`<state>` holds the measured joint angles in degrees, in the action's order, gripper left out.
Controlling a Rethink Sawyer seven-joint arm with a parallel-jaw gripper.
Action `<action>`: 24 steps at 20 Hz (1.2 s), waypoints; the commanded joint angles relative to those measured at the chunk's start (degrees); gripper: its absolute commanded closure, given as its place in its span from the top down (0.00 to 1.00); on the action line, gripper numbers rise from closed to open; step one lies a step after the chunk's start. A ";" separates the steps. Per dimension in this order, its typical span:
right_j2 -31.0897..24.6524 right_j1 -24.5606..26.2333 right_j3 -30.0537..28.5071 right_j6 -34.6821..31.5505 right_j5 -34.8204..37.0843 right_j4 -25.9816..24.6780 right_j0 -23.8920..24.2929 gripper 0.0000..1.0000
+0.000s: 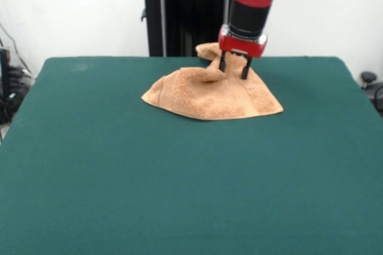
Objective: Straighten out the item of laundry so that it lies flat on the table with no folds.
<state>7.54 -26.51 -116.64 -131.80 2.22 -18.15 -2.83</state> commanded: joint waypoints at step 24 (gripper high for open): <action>-8.63 -11.36 3.90 -2.49 18.10 6.68 4.59 1.00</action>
<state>6.00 -37.05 -116.21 -131.80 15.25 -14.63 1.72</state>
